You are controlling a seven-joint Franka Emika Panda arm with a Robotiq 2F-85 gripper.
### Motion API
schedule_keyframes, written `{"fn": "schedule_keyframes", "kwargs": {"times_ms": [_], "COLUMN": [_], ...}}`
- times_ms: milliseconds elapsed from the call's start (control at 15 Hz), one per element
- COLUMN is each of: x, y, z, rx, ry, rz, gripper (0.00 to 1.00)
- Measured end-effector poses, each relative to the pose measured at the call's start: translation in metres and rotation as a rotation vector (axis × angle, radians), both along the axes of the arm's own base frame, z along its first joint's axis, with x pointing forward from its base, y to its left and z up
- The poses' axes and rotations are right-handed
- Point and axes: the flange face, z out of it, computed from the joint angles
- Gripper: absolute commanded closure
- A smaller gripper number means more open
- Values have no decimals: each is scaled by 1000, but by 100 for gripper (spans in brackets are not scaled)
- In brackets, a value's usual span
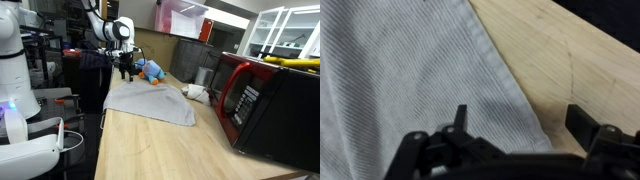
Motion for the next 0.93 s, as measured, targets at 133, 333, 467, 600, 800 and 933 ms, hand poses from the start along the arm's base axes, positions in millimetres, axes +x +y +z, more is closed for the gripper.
{"fn": "schedule_keyframes", "kwargs": {"times_ms": [133,333,467,600,800,933], "x": [1,3,6,10,15,17], "y": [2,5,4,1,-5,-8], "z": [-4,-8,-9,-10,-9,-8], "rx": [45,85,99,110,110,98], "ry": [-31,-72,-101,-132,-168,-180], "rz": [-15,-27,-31,-34,-50,-56], "gripper": [0,0,4,28,47,62]}}
